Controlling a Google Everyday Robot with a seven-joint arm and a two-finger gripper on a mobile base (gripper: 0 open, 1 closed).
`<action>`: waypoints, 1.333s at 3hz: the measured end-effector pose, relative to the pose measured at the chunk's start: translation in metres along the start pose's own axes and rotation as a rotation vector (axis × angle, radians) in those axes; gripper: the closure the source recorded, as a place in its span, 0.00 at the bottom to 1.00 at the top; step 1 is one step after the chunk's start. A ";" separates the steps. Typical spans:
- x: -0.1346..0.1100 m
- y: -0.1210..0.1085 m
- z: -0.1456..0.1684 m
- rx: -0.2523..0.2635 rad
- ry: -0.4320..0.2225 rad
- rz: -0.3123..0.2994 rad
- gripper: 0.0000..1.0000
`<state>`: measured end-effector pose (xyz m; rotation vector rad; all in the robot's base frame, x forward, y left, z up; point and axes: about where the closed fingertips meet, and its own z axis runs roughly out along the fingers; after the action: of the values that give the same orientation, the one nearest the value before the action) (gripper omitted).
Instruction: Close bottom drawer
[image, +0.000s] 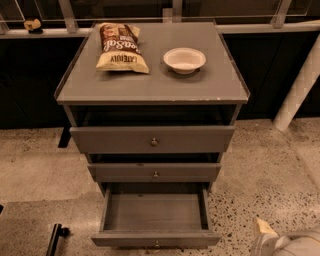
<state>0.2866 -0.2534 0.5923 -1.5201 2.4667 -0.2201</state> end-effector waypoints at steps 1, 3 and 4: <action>0.013 0.009 0.033 -0.018 0.029 0.011 0.00; 0.028 0.027 0.104 -0.152 0.095 0.061 0.00; 0.028 0.027 0.104 -0.152 0.095 0.061 0.00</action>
Offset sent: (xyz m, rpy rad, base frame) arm 0.0003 -0.0090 -0.1281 -0.0168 0.1804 -0.0541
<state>0.2800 -0.2672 0.4824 -1.5228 2.6540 -0.0980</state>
